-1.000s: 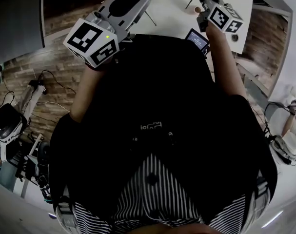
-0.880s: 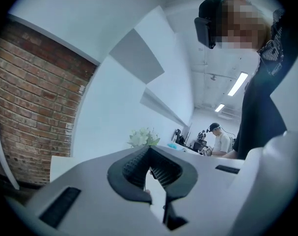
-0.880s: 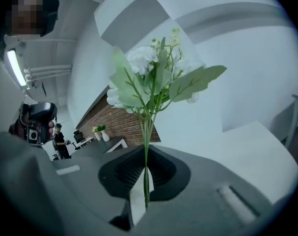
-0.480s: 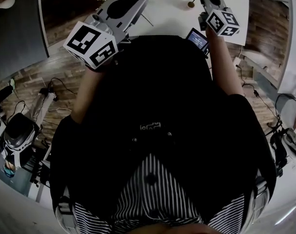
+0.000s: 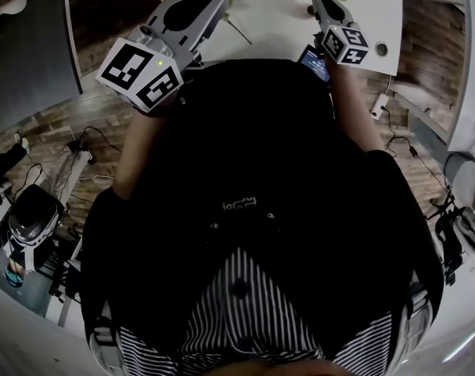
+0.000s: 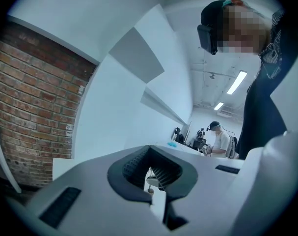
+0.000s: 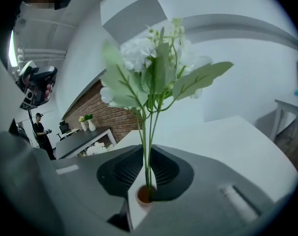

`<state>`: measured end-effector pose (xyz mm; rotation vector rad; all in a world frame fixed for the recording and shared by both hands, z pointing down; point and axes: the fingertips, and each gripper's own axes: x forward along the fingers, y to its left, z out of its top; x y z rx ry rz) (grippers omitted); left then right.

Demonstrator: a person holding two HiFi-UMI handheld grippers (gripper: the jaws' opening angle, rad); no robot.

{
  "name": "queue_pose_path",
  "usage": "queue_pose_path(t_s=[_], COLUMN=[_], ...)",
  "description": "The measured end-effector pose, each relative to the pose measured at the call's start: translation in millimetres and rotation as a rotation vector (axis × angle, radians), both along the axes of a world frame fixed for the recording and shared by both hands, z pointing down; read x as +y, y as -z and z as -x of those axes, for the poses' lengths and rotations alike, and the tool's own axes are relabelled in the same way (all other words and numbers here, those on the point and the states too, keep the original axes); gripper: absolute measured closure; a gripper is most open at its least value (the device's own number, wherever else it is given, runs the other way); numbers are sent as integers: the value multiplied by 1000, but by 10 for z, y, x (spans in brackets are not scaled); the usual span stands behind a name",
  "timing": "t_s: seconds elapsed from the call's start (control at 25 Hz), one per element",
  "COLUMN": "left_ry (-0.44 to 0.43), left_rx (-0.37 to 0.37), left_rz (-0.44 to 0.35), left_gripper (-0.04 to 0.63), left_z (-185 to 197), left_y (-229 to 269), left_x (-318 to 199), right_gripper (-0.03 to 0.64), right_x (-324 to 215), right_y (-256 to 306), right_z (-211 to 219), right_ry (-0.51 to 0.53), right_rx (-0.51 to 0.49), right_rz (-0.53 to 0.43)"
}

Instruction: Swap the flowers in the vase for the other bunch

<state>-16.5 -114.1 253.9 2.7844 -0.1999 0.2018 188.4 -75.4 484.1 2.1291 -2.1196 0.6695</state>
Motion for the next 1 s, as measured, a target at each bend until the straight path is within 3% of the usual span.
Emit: queue_pose_path(t_s=[0.08,0.32,0.52,0.56,0.6,0.68,0.72,0.84,1.0], left_ry=[-10,-78,-148,-163,-177,-209,-226,-269,-297], left_rx=[9,36,64,77,91,107,110,122,127], left_rz=[-3,2,3,3,2,-3,-7,-9,-6], left_gripper=[589,589,589,589,589,589,589,589,589], left_z=[3,17,-75,-108,-136,-181,-204,-252,-268], left_y=[22,48,72,82,95,124,132,112,118], left_x=[5,33,78,101,132,195,222,255,248], right_gripper=[547,334,327,331,383,584,612,614,614], right_x=[101,284,591,675,753,843,855,770,512], right_y=[-138,-231,-109,-53,37,335,522,1126,1903], right_z=[46,209,262,277,300,365,419,619,841], right_ry=[16,57,44,38,32,29,41,79,124], right_rx=[-16,-143,-155,-141,-115,-54,-33,18,-5], right_rz=[44,133,218,228,228,181,137,-5,-175])
